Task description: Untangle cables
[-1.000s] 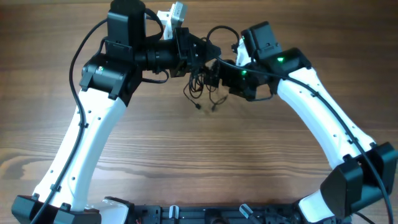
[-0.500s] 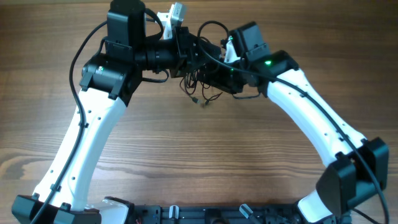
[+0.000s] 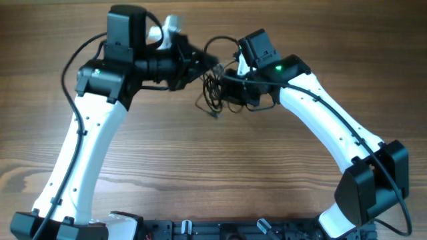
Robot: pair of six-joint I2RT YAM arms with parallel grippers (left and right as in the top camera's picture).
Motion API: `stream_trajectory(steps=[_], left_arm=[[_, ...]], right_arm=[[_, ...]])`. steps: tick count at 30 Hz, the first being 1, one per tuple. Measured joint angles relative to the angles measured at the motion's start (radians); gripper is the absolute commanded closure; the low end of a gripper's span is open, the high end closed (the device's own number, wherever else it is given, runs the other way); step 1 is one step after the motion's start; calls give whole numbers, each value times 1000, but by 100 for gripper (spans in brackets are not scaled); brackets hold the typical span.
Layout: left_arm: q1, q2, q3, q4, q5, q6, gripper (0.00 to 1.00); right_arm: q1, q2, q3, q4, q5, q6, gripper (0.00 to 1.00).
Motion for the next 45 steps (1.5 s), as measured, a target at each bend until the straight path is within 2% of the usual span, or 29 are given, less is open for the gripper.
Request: stream_trajectory(steps=[6,12,19,24,28,31,32,36,40,42,45], left_arm=[[17,0,0,-292,-457,23,96],[15,17,-9,-401,-770,27,96],[14,45,-123,-391,-957,2,96],[16,51,-204,-354,-1001,-15,96],[16,52,-229,-346,-1007,-19,96],[16,52,-229,-312,-960,-15,96],[16,52,-229,-298,-940,-9,96],[16,52,-231,-171,-715,100,96],[16,52,-231,-45,-442,190,96],[16,52,-231,-12,-364,211,96],[14,52,-231,-6,-261,251,96]], right_arm=[[-49,0,0,-83,48,-19,96],[-64,-29,0,-79,45,-38,96],[-119,-285,0,-60,45,-78,96],[-169,-435,10,-86,113,-109,96],[-178,-480,11,-107,165,-113,96],[-178,-483,11,-119,184,-110,85],[-178,-481,11,-124,184,-112,78],[-178,-470,11,-149,184,-108,63],[-178,-433,11,-195,184,-109,57],[-177,-408,11,-209,182,-116,42],[-178,-371,11,-210,165,-145,27]])
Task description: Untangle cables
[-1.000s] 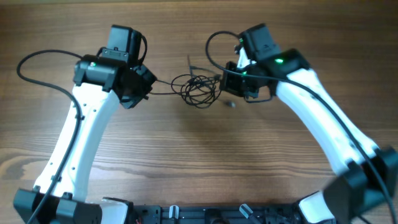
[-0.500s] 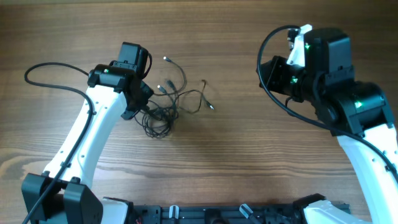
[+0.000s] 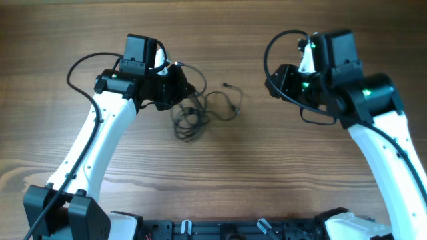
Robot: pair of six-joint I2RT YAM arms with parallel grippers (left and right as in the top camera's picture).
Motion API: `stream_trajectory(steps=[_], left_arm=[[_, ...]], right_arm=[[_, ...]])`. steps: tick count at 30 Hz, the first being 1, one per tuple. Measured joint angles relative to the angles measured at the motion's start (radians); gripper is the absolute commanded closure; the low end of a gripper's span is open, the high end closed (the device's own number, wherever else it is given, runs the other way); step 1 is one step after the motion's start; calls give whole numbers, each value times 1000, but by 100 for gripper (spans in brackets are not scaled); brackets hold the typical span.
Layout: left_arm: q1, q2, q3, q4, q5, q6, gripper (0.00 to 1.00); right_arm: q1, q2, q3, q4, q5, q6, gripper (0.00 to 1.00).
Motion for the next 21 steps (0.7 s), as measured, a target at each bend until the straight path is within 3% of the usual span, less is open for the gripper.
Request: stream_trajectory(steps=[9,21], left_arm=[[-45,-46,-5,219,385,109,96],[-45,-167,-5,317,494,43,96]], right_arm=[[0,126,0,1,-96,-43,17],[40,282,0,15,-298,-185,13]])
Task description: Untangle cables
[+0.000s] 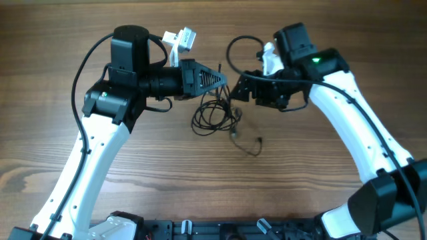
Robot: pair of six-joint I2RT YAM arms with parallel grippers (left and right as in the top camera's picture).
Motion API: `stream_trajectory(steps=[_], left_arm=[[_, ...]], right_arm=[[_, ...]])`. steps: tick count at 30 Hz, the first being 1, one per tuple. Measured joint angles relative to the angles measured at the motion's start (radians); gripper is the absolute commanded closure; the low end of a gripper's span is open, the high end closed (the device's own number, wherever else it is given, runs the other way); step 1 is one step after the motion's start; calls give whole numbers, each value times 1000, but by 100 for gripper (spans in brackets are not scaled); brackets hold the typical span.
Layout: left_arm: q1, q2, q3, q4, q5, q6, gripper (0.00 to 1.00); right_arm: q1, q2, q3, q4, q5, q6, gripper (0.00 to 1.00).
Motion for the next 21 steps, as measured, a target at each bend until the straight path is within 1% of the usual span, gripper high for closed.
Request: stream_trajectory(steps=[4,5,10,14,21], left_arm=[[0,0,0,7,0,-43,96],[0,0,0,7,-3,-51,96],[0,0,0,7,-16,-80,96],[0,0,0,12,-19,-117,96],[0,0,0,33,-19,-161,96]], right_arm=[[44,2,0,27,-51,-51,11],[53,2,0,37,-63,-58,10],[73,3,0,85,-182,-119,8],[73,2,0,91,-238,-139,8],[73,2,0,90,-269,-146,9]])
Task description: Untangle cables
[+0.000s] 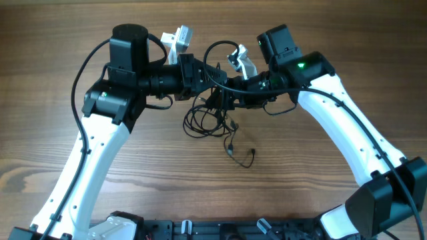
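A thin black cable [203, 121] lies in a loose tangle of loops at the table's middle. One free end with a small plug [230, 151] trails to the lower right. My left gripper [212, 79] reaches in from the left, its fingers drawn together over the top of the tangle, and strands rise into it. My right gripper [227, 99] comes in from the right and meets the left one at the same spot. Its fingertips are lost in the dark cluster of cable and fingers, so I cannot see how its jaws stand.
The wooden table [320, 200] carries only the cable. Each arm's own black supply cable [220, 50] arcs near its wrist, close to the tangle. The arm bases [200, 230] sit along the near edge.
My right gripper has moved left and now touches the tangle right beside the left gripper. The cable loops have shifted a little to the left, and the loose end lies slightly nearer the bundle.
At first both grippers were together at the tangle near the far edge. Then they stood wide apart, the cable lying by the left gripper. Later the left gripper pointed over the bundle with the right one approaching, and now both meet at the tangle.
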Robot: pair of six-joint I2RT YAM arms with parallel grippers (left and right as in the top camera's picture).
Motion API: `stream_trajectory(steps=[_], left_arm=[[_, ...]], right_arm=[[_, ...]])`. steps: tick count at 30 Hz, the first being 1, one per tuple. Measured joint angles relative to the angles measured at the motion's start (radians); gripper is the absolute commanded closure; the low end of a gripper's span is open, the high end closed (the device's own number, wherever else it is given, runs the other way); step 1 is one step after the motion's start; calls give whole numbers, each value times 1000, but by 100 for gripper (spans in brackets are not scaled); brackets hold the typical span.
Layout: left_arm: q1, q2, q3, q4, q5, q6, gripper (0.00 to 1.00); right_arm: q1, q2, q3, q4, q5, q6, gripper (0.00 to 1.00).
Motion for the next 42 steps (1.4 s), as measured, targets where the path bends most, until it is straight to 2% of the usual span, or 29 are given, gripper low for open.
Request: stream_trajectory(steps=[13,24,25,26,27,33,34,42], left_arm=[[0,0,0,0,-51,-13,96],[0,0,0,0,-112,-82,96],[0,0,0,1,-113,-88,96],[0,0,0,1,-115,-91,96],[0,0,0,1,-117,-93,96],[0,0,0,2,-125,-104,96],[0,0,0,2,-125,-105,96],[6,0,0,-5,-132,-108,96]], right_arm=[[7,0,0,-46,2,0,13],[115,0,0,39,165,108,15],[121,0,0,51,169,127,18],[126,0,0,61,172,141,29],[130,0,0,70,175,159,44],[138,0,0,79,203,217,92],[138,0,0,79,208,222,96],[138,0,0,44,293,275,96]])
